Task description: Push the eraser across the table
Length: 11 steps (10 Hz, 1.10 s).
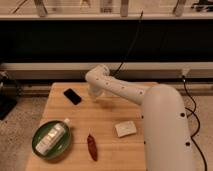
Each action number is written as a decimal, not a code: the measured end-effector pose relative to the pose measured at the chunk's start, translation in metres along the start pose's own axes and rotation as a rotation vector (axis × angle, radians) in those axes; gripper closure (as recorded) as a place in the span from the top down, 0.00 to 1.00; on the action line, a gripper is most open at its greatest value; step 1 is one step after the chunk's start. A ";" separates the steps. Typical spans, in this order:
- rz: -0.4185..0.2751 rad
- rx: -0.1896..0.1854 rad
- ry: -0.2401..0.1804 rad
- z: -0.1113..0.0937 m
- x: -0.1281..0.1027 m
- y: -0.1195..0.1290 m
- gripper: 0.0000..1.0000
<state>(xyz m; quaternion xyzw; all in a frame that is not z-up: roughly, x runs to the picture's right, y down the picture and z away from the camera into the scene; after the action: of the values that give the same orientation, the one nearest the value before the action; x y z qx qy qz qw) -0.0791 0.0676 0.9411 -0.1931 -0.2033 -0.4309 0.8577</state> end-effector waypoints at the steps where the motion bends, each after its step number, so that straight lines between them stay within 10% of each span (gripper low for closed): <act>1: -0.007 0.000 0.003 0.001 0.001 -0.001 0.04; 11: -0.159 0.002 -0.029 0.022 -0.030 -0.044 0.04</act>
<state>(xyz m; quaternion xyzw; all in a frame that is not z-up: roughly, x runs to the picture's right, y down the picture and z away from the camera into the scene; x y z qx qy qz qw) -0.1351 0.0746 0.9513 -0.1814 -0.2308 -0.4947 0.8180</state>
